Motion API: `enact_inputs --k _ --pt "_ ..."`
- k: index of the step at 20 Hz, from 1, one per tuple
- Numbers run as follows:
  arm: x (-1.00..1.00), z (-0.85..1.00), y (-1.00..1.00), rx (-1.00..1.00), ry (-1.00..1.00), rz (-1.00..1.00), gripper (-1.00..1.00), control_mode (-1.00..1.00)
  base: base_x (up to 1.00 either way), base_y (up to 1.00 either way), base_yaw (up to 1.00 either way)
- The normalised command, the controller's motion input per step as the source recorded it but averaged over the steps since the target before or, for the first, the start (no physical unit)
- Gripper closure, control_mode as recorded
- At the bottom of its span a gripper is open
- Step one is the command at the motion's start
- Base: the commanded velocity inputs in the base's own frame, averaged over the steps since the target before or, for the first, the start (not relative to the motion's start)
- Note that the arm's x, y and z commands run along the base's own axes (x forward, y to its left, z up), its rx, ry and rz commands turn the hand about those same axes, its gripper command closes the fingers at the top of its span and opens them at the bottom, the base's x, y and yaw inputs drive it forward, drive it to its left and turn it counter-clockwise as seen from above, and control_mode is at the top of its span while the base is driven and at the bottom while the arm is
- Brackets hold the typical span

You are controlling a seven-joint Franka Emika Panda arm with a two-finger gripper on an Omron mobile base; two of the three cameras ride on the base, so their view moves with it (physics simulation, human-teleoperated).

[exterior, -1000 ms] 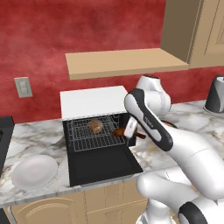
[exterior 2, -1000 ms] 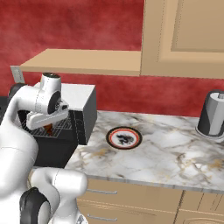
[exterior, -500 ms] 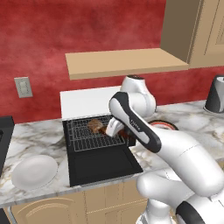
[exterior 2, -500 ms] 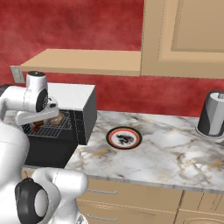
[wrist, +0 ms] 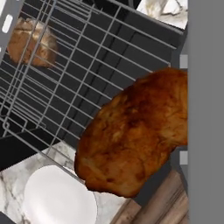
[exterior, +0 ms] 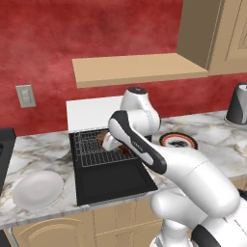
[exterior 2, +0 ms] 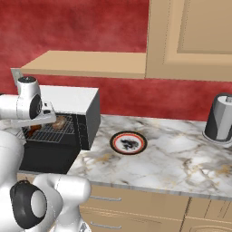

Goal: Open the toaster oven door. Place the bread on the bottom rack in the toaster oven and place the chicken drumstick on the top rack.

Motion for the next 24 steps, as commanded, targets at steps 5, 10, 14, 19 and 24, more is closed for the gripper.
enact_inputs --k 5,10,14,19,24 --pt "0.05 -0.12 0.11 0.0 -0.01 -0.03 1.0 -1.0 0.0 0.0 0.0" --pt "0.11 -0.17 0.08 0.0 -0.12 -0.09 1.0 -1.0 0.0 0.0 0.0" --pt "0.19 -0.14 0.1 0.0 -0.05 -0.17 1.0 -1.0 0.0 0.0 0.0" --pt "0.24 -0.12 0.11 0.0 0.0 -0.14 1.0 -1.0 0.0 0.0 0.0" --pt "0.17 -0.02 0.07 0.0 0.01 -0.17 1.0 -1.0 0.0 0.0 0.0"
